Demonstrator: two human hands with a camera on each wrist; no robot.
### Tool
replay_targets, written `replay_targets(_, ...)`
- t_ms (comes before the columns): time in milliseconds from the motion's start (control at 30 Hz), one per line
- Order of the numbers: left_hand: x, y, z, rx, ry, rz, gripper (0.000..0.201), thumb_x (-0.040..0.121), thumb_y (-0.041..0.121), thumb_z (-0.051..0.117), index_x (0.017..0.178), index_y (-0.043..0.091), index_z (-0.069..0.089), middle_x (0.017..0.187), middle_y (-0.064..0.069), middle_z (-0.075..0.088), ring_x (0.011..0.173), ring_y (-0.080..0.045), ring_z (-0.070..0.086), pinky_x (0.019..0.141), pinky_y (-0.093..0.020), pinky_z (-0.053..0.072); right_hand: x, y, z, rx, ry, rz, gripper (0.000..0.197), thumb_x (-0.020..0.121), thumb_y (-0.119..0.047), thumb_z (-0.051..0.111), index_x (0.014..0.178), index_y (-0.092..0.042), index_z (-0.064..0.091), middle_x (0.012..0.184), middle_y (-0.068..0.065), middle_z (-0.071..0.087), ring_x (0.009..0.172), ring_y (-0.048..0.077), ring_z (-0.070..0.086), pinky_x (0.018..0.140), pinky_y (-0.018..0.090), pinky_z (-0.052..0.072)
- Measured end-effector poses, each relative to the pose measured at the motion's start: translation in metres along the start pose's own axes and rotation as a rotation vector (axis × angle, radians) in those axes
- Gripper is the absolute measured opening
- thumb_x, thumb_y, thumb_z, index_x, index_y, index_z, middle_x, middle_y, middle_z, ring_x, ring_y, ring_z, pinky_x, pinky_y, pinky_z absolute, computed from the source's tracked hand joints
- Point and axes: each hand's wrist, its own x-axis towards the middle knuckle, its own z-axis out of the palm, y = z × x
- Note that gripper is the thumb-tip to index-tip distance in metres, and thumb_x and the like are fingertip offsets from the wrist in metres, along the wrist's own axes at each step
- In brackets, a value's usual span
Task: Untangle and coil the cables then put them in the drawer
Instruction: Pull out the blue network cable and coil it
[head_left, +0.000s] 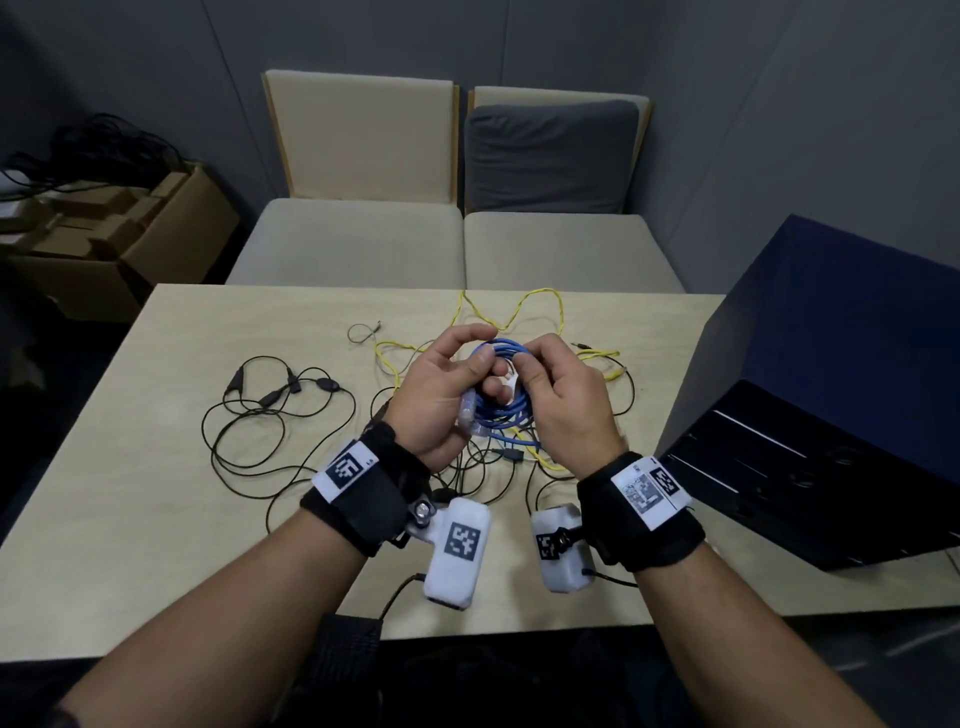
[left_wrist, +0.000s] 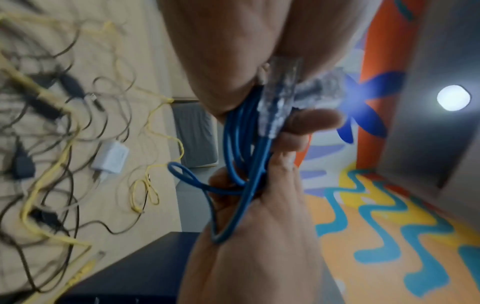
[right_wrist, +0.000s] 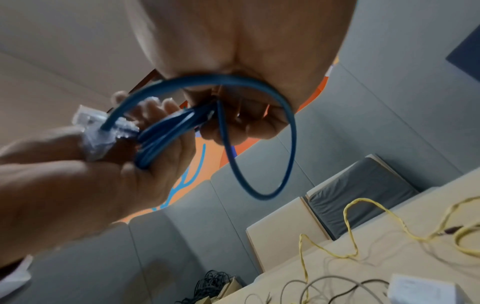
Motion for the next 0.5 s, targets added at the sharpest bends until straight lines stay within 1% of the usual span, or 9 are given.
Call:
replay_targets(67,0.001,0.002,0.000,-0.082,0.013,-0.055,0.009,0.089,0.007,0.049,0.092,0.010,0.057,0.064,-0.006,0.062,0.040,-0.003,0.047,0.051,-0.018,0.050,-0.001,0.000,0.002,0.015,0.002,0.006,0.019,0.096,-0.031,0.049,0.087,-0.016,0.057,0.063,-0.003,0.055,0.059,0.011,0.048,0.056,0.026,0.038)
replay_targets(133,0.001,0.004,-0.002,-0.127,-0.002,-0.100,0.011,0.082,0.014,0.052,0.091,0.010,0.058,0.066,-0.008,0.063,0.037,-0.001,0.044,0.049,-0.016,0.050,-0.003,0.000,0.003,0.049,-0.014,0.007,0.017,0.096,-0.032,0.049,0.087,-0.019,0.055,0.063,-0.003,0.054,0.057,0.009,0.048,0.055,0.026,0.038)
replay_targets(233,0.000,0.005,-0.005,-0.209,-0.024,-0.152,0.017,0.085,0.019,0.050,0.096,0.010,0.058,0.070,-0.008,0.062,0.037,-0.002,0.041,0.049,-0.017,0.049,-0.005,0.000,0.002,0.075,-0.019,0.004,0.021,0.095,-0.035,0.047,0.092,-0.016,0.057,0.063,-0.005,0.053,0.056,0.007,0.047,0.054,0.028,0.039)
replay_targets(267,0.000,0.004,-0.005,-0.238,-0.030,-0.166,0.018,0.086,0.018,0.048,0.098,0.010,0.059,0.072,-0.008,0.061,0.038,-0.003,0.041,0.050,-0.018,0.049,-0.005,0.002,0.002,0.080,-0.018,0.008,0.021,0.095,-0.034,0.048,0.094,-0.016,0.058,0.064,-0.005,0.053,0.056,0.006,0.047,0.055,0.030,0.040)
replay_targets(333,0.000,0.003,-0.007,-0.266,-0.049,-0.195,0.022,0.086,0.015,0.047,0.102,0.008,0.060,0.074,-0.007,0.057,0.041,-0.005,0.043,0.055,-0.019,0.051,-0.005,0.005,0.002,0.107,-0.028,0.022,0.016,0.096,-0.033,0.048,0.097,-0.020,0.058,0.066,-0.005,0.055,0.056,0.008,0.049,0.055,0.035,0.044)
replay_targets(400,-0.001,0.003,-0.006,-0.261,-0.058,-0.217,0.024,0.085,0.011,0.047,0.103,0.007,0.060,0.070,-0.004,0.053,0.045,-0.007,0.048,0.061,-0.023,0.053,-0.007,0.009,0.001,0.143,-0.062,0.044,0.016,0.096,-0.036,0.047,0.100,-0.024,0.057,0.066,-0.004,0.057,0.053,0.014,0.051,0.053,0.043,0.048)
replay_targets(433,-0.002,0.003,-0.005,-0.257,-0.055,-0.220,0.024,0.084,0.010,0.047,0.103,0.005,0.061,0.068,-0.004,0.052,0.048,-0.008,0.051,0.063,-0.025,0.055,-0.009,0.011,0.002,0.161,-0.079,0.065,0.020,0.095,-0.039,0.046,0.103,-0.024,0.057,0.068,-0.001,0.059,0.053,0.019,0.053,0.054,0.046,0.049)
replay_targets(467,-0.003,0.003,-0.003,-0.254,-0.046,-0.217,0.023,0.084,0.008,0.047,0.101,0.004,0.061,0.066,-0.005,0.052,0.051,-0.010,0.055,0.065,-0.026,0.057,-0.009,0.013,0.003,0.180,-0.093,0.089,0.028,0.093,-0.045,0.044,0.107,-0.023,0.056,0.074,0.002,0.063,0.055,0.023,0.054,0.055,0.048,0.050)
replay_targets(500,-0.003,0.003,-0.002,-0.247,-0.033,-0.210,0.021,0.084,0.005,0.046,0.099,0.003,0.062,0.064,-0.006,0.053,0.054,-0.011,0.058,0.066,-0.027,0.059,-0.010,0.015,0.004,0.204,-0.111,0.113,0.041,0.091,-0.054,0.042,0.113,-0.022,0.056,0.083,0.005,0.065,0.058,0.023,0.056,0.055,0.046,0.051)
